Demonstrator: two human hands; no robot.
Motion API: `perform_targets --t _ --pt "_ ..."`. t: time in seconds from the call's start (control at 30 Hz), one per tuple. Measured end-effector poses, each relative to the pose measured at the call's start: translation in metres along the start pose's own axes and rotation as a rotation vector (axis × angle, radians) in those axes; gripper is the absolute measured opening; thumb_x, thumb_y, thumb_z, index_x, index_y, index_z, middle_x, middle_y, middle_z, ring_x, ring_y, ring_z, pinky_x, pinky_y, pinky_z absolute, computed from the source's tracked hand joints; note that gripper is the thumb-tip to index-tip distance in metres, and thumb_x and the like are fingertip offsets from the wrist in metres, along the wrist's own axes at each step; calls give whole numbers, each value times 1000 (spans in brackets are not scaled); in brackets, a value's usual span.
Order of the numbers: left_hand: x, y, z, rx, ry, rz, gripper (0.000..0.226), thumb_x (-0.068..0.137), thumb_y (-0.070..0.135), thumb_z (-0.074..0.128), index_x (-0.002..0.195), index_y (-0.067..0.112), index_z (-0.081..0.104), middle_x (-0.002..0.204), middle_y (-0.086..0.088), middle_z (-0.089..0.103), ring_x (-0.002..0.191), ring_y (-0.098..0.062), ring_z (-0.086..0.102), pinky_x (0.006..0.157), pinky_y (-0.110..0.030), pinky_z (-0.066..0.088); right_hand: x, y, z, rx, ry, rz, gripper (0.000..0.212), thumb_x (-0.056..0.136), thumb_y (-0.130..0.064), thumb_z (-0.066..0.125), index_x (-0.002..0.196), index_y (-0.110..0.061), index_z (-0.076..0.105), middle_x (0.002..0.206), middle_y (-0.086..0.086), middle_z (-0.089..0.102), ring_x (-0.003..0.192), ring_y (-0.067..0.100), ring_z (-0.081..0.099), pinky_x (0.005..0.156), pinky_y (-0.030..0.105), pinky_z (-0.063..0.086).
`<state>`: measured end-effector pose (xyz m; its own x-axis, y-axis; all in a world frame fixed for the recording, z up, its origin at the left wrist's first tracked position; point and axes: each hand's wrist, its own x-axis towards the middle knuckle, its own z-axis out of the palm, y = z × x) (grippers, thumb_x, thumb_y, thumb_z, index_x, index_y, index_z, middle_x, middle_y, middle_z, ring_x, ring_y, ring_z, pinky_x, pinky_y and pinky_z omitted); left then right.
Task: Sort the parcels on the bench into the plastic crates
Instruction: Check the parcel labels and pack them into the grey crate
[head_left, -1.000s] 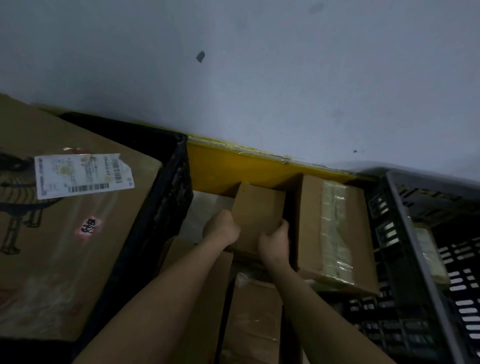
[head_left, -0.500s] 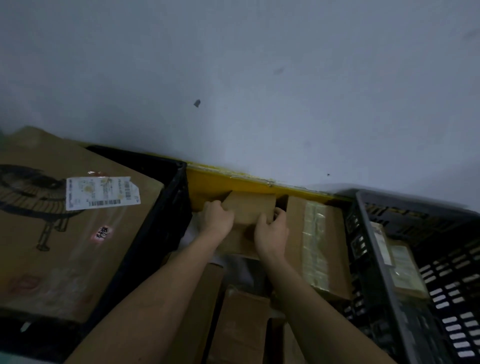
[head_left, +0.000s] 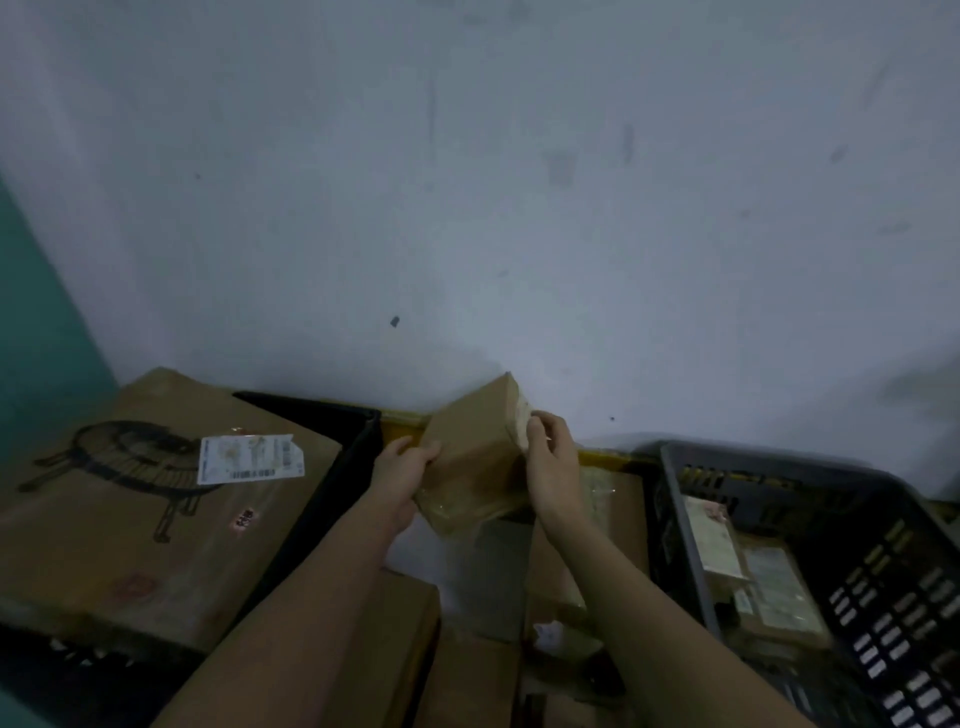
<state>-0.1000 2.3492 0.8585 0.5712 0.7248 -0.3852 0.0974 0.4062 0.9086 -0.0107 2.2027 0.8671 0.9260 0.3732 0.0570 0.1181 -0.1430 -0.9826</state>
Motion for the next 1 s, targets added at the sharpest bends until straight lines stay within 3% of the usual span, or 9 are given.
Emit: perform_targets --t 0.13,0.27,0.4,0.47,0.53,0.67,0.83,0.93,1.0 --pt "-23 2 12 -121 -34 16 47 94 21 63 140 20 52 130 -10 61 110 -32 64 86 -54 57 -8 -8 -22 210 -77 287 64 88 -66 51 136 -23 46 128 5 58 112 26 59 95 51 53" --pt "-60 4 31 64 -13 160 30 103 14 49 128 24 61 120 -2 61 98 -22 63 73 -37 59 -23 -19 -50 497 -251 375 35 98 -46 55 123 -21 57 111 6 67 98 27 66 77 50 60" --pt "-90 6 51 325 -40 420 22 102 25 54 121 28 65 117 5 65 102 -13 63 84 -28 53 -33 -17 -67 314 -165 168 44 96 -27 62 136 -20 46 123 5 61 103 20 63 95 48 55" --pt "-110 9 67 246 -166 352 24 100 38 54 122 30 60 109 10 68 97 -9 65 79 -26 52 -42 -18 -73 209 -147 -7 49 94 -21 63 139 -22 43 128 4 59 108 17 61 95 42 54" --pt "-119 7 83 174 -239 261 39 92 46 64 125 25 61 111 4 73 98 -16 71 85 -37 57 -51 -17 -78 109 -129 -186 54 93 -20 64 141 -21 42 133 3 58 117 17 59 98 39 53" --pt "-134 -1 100 40 -293 231 59 72 44 85 123 20 66 108 -1 76 98 -19 73 86 -39 59 -59 -7 -90 -316 -66 -465 71 90 -42 61 153 -22 35 154 3 41 142 21 37 115 47 35" --pt "-143 -13 105 -1 -149 214 107 41 60 95 133 24 54 119 -1 71 103 -22 71 86 -45 59 -81 -17 -118 -347 -262 -519 58 100 -44 40 156 -33 27 164 -7 22 151 11 16 123 40 20" --pt "-153 -18 98 -47 -109 200 98 49 61 91 132 21 57 116 -5 72 98 -26 73 81 -48 60 -88 -22 -134 -193 -288 -424 40 106 -24 40 143 -25 52 142 -10 48 133 8 43 104 15 40" --pt "-162 -22 94 -50 -121 189 87 59 58 86 132 20 57 113 -5 73 97 -26 73 81 -46 61 -90 -19 -143 -129 -98 -346 32 102 -20 47 131 -23 59 128 -7 55 119 12 53 94 22 50"
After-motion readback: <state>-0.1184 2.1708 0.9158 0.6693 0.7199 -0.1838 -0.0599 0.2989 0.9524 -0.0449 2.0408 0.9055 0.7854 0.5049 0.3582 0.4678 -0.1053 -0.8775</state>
